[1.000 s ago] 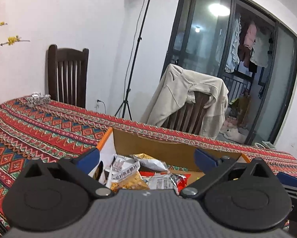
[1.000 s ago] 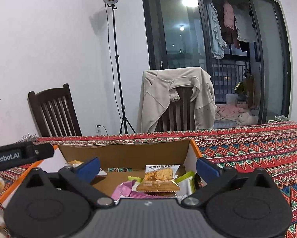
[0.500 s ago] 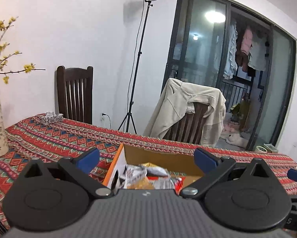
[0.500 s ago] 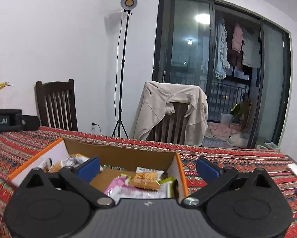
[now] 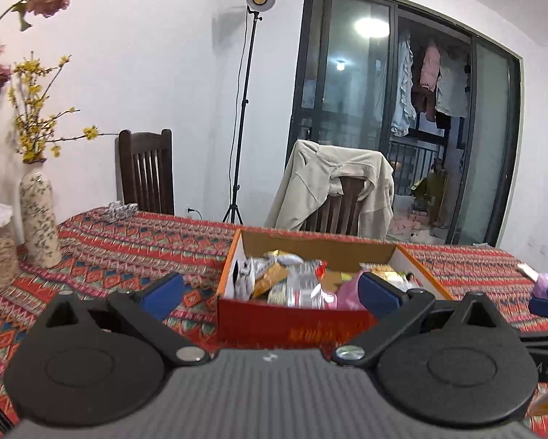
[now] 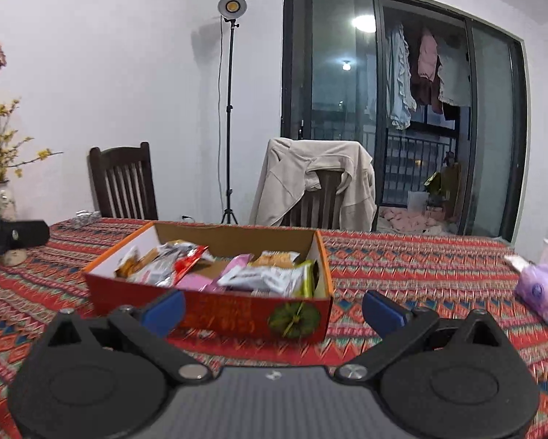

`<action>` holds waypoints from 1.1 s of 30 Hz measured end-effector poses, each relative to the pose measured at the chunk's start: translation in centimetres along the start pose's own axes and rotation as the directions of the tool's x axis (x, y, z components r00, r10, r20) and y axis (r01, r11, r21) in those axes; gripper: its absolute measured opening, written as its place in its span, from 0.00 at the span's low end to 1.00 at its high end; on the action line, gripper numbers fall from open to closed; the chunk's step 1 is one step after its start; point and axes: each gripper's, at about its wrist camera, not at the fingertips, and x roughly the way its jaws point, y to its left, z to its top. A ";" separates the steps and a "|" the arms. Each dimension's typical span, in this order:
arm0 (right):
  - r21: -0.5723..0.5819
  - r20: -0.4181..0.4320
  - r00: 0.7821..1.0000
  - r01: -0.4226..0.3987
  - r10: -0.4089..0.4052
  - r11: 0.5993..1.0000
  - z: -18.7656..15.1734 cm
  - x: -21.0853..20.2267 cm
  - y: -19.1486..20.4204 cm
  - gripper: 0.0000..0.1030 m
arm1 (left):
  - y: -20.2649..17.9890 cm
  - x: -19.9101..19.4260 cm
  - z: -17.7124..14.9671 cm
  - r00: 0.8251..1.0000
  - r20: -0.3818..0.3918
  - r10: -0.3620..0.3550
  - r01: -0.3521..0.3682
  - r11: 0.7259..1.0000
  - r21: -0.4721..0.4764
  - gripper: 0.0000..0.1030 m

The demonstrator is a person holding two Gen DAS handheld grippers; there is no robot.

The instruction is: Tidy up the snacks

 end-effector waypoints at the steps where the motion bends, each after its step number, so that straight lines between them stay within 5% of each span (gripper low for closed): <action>1: 0.004 0.000 1.000 -0.008 0.008 1.000 -0.4 -0.8 0.1 1.00 | 0.1 -0.5 -0.3 1.000 -0.010 -0.005 0.005 1.000 0.003 1.00; 16: 0.019 -0.022 0.997 -0.071 0.071 0.997 -4.6 -7.0 1.4 1.00 | 2.3 -4.5 -7.1 0.988 -0.137 -0.074 0.079 0.996 0.037 1.00; 33: 0.050 -0.072 0.996 -0.056 0.060 0.997 -6.0 -6.8 0.8 1.00 | 1.7 -4.7 -8.0 0.982 -0.154 -0.111 0.120 0.991 0.051 1.00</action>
